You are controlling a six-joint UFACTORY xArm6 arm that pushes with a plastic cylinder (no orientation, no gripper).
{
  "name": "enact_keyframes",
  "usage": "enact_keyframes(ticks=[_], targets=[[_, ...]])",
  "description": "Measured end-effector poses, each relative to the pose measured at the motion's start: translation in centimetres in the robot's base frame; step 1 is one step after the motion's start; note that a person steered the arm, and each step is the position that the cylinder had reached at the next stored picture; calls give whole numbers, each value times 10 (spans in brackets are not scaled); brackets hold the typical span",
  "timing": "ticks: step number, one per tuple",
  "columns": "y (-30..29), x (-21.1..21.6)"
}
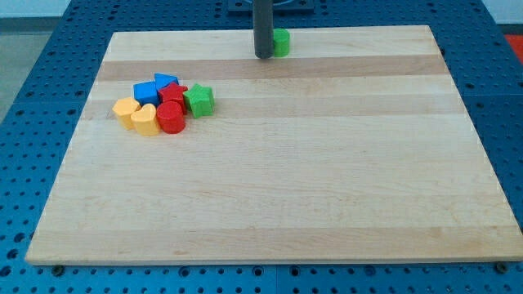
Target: Push the yellow blocks to the bottom left of the board
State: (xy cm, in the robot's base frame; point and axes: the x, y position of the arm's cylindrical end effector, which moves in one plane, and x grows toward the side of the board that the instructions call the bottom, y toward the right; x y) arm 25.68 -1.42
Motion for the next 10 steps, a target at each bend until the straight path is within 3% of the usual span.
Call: enact_keyframes(ticks=[2, 7, 10], targets=[[-10, 3], [-209, 36], [-229, 82]])
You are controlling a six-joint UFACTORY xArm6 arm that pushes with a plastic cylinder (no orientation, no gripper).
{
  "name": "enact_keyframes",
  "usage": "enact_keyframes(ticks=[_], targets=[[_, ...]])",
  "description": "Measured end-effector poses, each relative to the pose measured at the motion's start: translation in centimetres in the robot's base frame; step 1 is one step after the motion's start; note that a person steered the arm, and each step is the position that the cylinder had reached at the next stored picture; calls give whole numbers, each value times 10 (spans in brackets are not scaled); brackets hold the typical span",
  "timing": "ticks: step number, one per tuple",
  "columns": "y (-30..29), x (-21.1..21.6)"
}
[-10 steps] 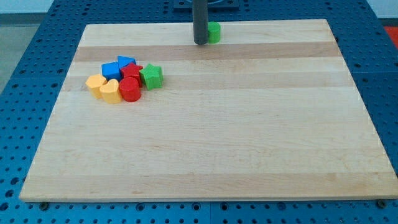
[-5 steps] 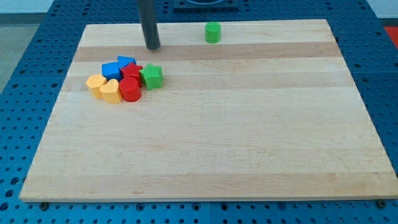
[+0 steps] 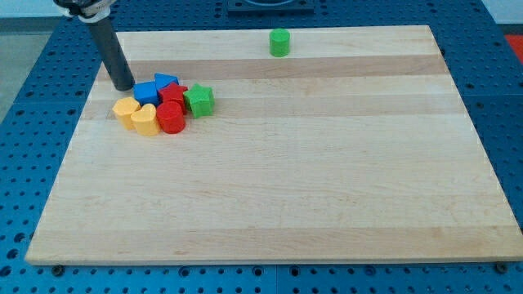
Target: Push the yellow blocks to the bottom left of the board
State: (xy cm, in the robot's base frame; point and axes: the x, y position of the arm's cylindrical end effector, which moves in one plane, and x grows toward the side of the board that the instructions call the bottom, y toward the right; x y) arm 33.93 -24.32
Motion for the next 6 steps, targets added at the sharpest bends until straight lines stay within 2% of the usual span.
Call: enact_keyframes(ticks=[2, 5, 6], targets=[[2, 32], [36, 44], [32, 73]])
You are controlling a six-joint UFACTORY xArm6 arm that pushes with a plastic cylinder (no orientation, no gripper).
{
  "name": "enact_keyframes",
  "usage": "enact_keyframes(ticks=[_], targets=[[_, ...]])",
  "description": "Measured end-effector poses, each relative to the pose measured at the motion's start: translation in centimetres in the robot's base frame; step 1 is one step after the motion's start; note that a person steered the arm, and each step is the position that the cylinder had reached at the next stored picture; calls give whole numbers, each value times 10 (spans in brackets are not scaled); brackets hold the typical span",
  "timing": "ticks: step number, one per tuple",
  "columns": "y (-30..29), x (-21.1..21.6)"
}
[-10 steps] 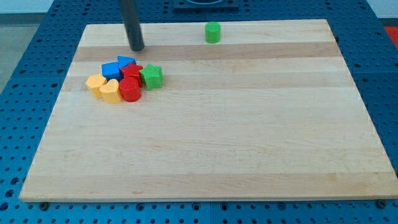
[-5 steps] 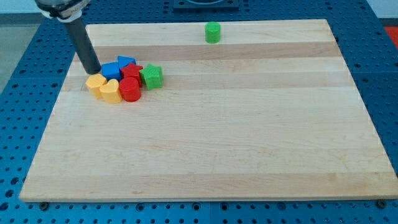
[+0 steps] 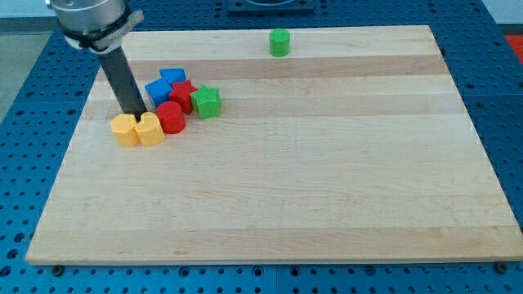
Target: Push the yellow blocks to the bottom left of the board
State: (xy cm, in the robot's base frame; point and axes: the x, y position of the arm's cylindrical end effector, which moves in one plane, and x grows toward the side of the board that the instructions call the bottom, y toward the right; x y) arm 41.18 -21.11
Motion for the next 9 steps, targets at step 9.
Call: enact_keyframes(ticks=[9], targets=[[-10, 63]])
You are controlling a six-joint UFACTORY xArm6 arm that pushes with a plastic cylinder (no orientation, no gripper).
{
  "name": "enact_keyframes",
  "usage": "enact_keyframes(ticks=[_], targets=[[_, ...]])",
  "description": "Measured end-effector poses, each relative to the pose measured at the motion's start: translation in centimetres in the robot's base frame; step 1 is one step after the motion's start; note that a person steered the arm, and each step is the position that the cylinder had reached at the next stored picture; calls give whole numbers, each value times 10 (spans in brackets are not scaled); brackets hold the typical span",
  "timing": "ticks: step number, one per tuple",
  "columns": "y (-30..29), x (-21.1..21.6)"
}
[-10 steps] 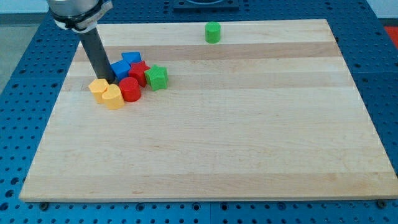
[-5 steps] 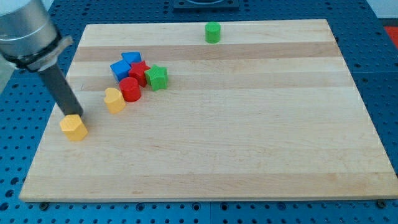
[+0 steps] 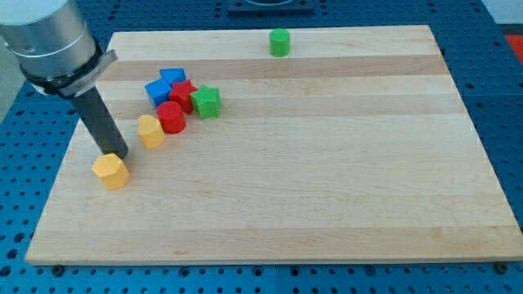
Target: Push the yellow blocks to the bottom left of the board
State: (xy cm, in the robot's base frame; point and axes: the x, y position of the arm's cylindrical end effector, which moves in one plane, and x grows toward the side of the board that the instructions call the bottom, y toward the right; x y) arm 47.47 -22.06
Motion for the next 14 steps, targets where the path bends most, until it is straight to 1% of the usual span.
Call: enact_keyframes(ticks=[2, 3, 4, 5, 6, 7, 8, 9, 10, 12, 14], targets=[[4, 45], [4, 55], [3, 38], [-12, 14], [-30, -21], [-31, -58], [-7, -79], [23, -79], [29, -70], [31, -31], [68, -29]])
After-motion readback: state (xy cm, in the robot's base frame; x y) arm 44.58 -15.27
